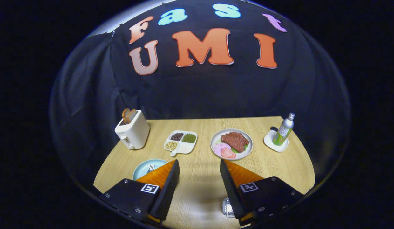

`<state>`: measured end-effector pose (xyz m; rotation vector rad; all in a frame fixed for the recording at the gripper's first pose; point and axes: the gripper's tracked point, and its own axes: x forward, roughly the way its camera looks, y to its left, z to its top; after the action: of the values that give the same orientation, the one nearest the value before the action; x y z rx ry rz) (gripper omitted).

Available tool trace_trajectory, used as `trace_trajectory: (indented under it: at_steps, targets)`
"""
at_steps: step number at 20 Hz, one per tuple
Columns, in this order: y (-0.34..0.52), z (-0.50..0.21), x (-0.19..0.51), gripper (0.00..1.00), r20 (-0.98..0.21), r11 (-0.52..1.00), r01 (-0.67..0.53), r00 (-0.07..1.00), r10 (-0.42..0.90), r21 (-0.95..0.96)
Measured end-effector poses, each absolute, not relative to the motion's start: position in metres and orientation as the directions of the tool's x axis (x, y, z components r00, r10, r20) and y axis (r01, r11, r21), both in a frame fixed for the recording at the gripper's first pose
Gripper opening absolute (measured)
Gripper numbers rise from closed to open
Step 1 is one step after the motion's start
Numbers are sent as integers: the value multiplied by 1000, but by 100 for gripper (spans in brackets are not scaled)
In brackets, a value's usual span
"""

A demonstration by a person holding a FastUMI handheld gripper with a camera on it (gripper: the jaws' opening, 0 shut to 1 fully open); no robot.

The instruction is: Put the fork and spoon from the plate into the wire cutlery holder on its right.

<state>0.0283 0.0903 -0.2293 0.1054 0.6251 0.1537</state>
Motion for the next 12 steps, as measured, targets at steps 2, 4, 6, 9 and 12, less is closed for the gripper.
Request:
trace_trajectory:
  at_steps: [2, 4, 6, 9, 12]
  targets:
    - [111, -221, 31, 83, -531, 985, -113, 831, 164, 128]
    - [134, -220, 36, 88, -505, 986, -120, 847, 163, 117]
    - [162, -224, 37, 92, -505, 983, -133, 845, 178, 124]
    - [203, -231, 37, 95, -512, 977, -154, 833, 207, 145]
    - [241, -244, 35, 97, -538, 972, -181, 810, 235, 152]
